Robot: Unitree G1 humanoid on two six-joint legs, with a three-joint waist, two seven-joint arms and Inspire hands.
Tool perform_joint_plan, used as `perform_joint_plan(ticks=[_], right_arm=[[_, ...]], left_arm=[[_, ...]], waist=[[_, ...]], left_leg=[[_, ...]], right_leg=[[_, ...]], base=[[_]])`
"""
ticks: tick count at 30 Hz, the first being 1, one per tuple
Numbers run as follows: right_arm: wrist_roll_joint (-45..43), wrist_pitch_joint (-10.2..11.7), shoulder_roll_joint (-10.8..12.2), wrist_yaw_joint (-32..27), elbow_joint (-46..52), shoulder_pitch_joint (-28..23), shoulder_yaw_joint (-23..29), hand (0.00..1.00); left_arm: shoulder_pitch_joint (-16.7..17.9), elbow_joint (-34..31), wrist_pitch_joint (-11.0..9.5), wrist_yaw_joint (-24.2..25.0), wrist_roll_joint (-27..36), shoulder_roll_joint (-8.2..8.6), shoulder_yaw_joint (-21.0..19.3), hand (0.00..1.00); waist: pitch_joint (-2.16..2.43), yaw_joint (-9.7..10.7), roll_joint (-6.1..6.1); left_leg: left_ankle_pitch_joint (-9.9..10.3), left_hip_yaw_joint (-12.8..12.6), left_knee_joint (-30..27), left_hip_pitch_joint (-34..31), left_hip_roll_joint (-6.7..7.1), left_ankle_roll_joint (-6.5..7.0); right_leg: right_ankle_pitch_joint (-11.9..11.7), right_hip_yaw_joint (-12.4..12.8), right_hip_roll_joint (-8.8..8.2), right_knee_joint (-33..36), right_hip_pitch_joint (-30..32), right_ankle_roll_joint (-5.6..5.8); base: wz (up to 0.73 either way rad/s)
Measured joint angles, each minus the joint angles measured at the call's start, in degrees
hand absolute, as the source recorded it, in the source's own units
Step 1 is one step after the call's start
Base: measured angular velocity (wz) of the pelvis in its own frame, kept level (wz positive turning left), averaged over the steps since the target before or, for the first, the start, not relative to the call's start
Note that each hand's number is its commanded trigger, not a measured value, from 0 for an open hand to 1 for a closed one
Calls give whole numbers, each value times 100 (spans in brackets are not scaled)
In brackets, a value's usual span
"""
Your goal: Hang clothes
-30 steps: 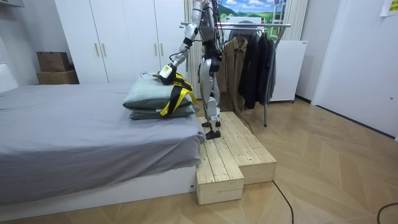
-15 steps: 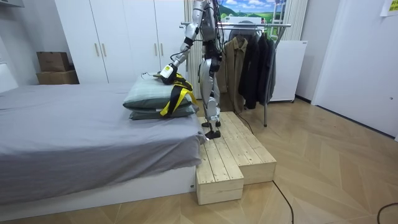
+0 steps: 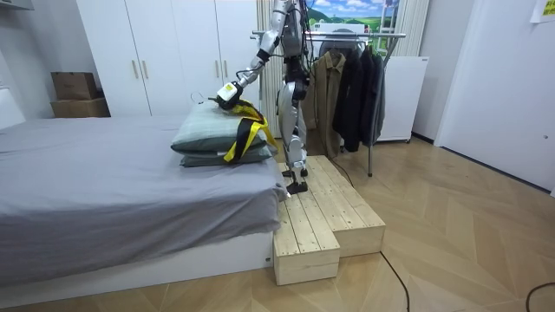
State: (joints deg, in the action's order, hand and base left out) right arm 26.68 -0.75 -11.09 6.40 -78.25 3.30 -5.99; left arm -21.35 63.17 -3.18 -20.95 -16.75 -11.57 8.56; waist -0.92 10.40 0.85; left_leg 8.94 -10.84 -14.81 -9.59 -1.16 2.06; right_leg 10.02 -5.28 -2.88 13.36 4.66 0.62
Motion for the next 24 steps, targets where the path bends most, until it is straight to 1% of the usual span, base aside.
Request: perform_joint_plan(ticks=[2,3,5,6,8,11,13,15,17,20,21,23,24], right_arm=[[17,7,0,-1,55,-67,61,0],[16,7,0,-1,70,-58,60,0],[11,11,-10,-3,60,-125,63,0],[15,11,-18,-5,60,-142,62,0],[22,11,-48,1,49,-191,108,0],[18,7,-50,14,41,-284,285,0],[-3,6,-62,25,29,-299,289,0],[-3,4,-69,52,34,-354,298,0],[26,1,-68,4,82,-466,338,0],[29,0,-64,-85,81,-579,337,0],[30,0,-63,-98,79,-583,338,0],[42,10,-63,-145,66,-574,340,0],[41,12,-63,-150,61,-578,344,0]], left_arm=[[97,-453,-46,-134,-42,-13,-93,100],[135,-578,-56,-155,-42,-14,-111,100],[367,-1070,-67,-210,-59,-13,-99,100],[419,-1183,-68,-213,-79,-13,-92,100],[584,-1673,-61,-212,-165,-14,-101,100],[644,-2234,-63,-211,-303,-18,-120,100],[706,-2588,-65,-215,-301,-30,-171,100],[848,-3052,-64,-217,-367,-76,-173,100],[1121,-3679,-72,-259,-419,-160,-174,100],[1316,-4115,-87,-366,-419,-207,-177,100],[1339,-4195,-87,-375,-419,-219,-181,100],[1468,-4433,-96,-439,-421,-300,-203,100],[1490,-4466,-96,-449,-423,-305,-222,100]], waist=[[18,-10,17],[24,-21,29],[45,4,61],[53,2,73],[78,-1,120],[82,-31,135],[84,-79,138],[86,-155,126],[87,-217,118],[82,-292,93],[79,-303,88],[73,-312,71],[74,-317,68]], left_leg=[[2,6,0,38,0,-3],[2,13,-5,40,2,-3],[2,38,-7,135,12,-3],[2,48,-8,155,15,-4],[2,128,-38,205,24,-5],[3,215,-50,316,51,-11],[0,214,-13,423,61,-15],[-8,208,59,543,74,-24],[-12,195,121,672,90,-30],[-10,211,132,749,98,-33],[-10,214,132,743,98,-33],[-10,219,130,740,97,-34],[-9,220,127,743,97,-35]], right_leg=[[0,-14,4,-88,-91,0],[0,-17,4,-91,-104,0],[1,-79,4,-200,-277,1],[2,-90,4,-247,-324,4],[5,-136,2,-302,-422,8],[17,-234,-6,-370,-585,22],[24,-229,-12,-374,-675,26],[36,-180,-13,-381,-774,30],[39,-180,-23,-399,-902,32],[40,-207,-23,-473,-987,32],[40,-202,-23,-474,-986,32],[39,-199,-19,-478,-1021,32],[39,-200,-19,-478,-1025,32]], base=[[0],[5],[10],[7],[11],[18],[0],[-6],[-2],[4],[5],[2],[0]])
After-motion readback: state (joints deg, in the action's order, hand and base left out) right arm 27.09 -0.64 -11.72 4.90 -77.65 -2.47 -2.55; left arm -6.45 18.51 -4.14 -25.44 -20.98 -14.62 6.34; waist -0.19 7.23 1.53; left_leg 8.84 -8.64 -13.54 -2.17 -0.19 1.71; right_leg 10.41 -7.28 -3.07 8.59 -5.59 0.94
